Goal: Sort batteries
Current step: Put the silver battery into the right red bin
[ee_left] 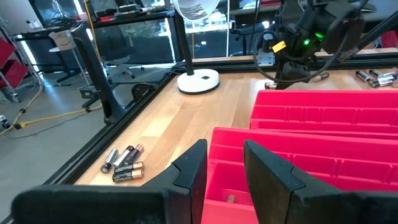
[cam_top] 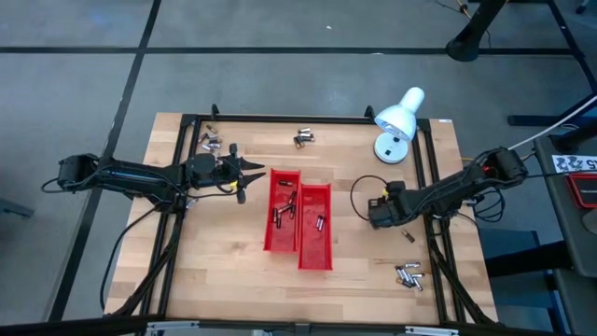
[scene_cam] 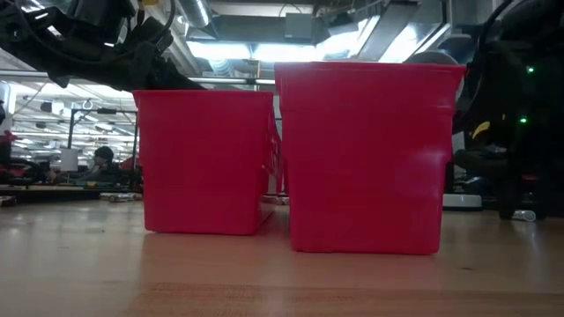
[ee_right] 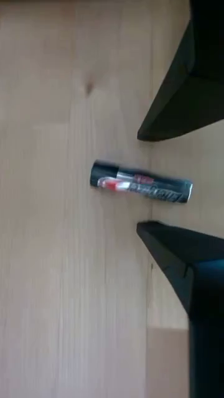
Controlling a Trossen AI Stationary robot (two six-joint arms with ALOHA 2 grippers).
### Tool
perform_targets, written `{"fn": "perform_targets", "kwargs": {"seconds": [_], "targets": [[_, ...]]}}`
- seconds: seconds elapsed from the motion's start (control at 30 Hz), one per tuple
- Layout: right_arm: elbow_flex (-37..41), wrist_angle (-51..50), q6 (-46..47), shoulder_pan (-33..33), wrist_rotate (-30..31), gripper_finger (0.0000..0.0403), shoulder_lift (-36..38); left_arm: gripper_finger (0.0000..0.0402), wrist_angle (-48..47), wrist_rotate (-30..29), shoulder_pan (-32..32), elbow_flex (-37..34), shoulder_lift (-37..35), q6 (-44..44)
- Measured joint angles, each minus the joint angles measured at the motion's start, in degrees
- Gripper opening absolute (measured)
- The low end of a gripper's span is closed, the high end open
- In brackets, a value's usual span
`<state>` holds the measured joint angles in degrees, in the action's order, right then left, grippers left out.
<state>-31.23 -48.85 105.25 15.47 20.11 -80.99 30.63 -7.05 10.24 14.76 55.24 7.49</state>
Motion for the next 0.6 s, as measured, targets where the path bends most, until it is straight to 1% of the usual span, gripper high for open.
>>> {"fn": "perform_targets", "kwargs": {"seconds": [0.07,0.13,0.3,0.33,0.5,0.6], "targets": [[0.8,1.7,-0.3,0.0,0.3,0.0208,-0.5,0.0095,0.0,0.0,0.0,0.0,0.0,0.0],[0.7,2.7,-1.3,0.0,0.5,0.0172,-0.9,0.0095,0.0,0.0,0.0,0.0,0.0,0.0],[-1.6,3.0,-7.5,-0.1,0.4,0.0042,-1.1,0.0095,0.1,0.0,0.0,0.0,0.0,0.0],[-2.1,2.8,-8.8,-0.1,0.5,0.0036,-1.1,0.0095,0.1,0.0,0.0,0.0,0.0,0.1],[-5.6,6.0,-11.4,-0.1,1.5,0.0043,-1.2,0.0095,0.0,0.0,0.0,0.0,0.0,0.0],[-8.2,6.2,-15.0,-0.1,3.1,0.0042,-1.2,0.0095,0.0,0.0,0.0,0.0,0.0,0.0]]}}
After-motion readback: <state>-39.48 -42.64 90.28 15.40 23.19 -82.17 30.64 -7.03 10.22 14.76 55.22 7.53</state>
